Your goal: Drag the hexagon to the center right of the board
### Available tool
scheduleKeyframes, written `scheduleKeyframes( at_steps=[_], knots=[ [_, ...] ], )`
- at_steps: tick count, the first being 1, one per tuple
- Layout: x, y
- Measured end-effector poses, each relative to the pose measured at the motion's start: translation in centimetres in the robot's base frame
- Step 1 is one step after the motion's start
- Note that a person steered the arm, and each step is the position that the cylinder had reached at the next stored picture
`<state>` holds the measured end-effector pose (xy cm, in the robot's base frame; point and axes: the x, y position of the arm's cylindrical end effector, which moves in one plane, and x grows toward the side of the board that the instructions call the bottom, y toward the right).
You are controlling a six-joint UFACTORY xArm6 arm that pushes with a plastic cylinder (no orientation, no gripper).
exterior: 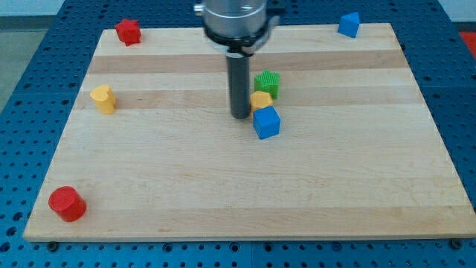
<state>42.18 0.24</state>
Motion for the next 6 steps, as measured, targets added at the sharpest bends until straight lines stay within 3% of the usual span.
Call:
scheduleKeyframes(
  at_steps=[2, 5, 6],
  knots=[
    [-0.6, 5.5],
    [-6.9, 5.8],
    [-7.1, 6.2]
  ],
)
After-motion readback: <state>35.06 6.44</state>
